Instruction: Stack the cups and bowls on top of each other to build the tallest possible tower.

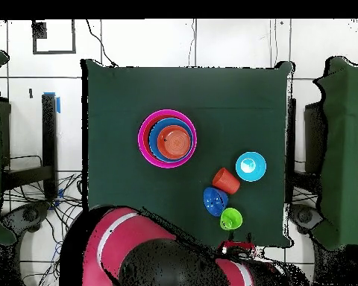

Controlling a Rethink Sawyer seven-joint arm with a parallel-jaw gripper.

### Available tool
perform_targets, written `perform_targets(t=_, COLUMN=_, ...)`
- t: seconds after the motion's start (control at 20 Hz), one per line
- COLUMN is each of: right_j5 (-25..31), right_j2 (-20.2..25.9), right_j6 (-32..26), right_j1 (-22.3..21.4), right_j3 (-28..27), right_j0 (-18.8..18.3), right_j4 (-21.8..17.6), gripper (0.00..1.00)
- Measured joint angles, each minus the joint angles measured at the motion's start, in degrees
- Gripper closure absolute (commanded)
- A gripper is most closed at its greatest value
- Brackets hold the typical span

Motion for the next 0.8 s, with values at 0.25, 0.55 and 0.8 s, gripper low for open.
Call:
perform_targets(t=0.25, right_j5=2.8, right_j2=0.0, right_j6=0.0, right_j1=-1.8, right_j3=-0.1, right_j0=0.0, right_j4=-0.5, gripper=0.0)
perform_targets(t=0.55, right_j5=3.5, right_j2=0.0, right_j6=0.0, right_j1=-3.0, right_j3=0.0, right_j0=-0.1, right_j4=-0.5, gripper=0.0)
perform_targets(t=0.8, right_j5=3.5, right_j2=0.0, right_j6=0.0, right_j1=-3.6, right_j3=0.0, right_j0=-1.5, right_j4=-1.6, gripper=0.0)
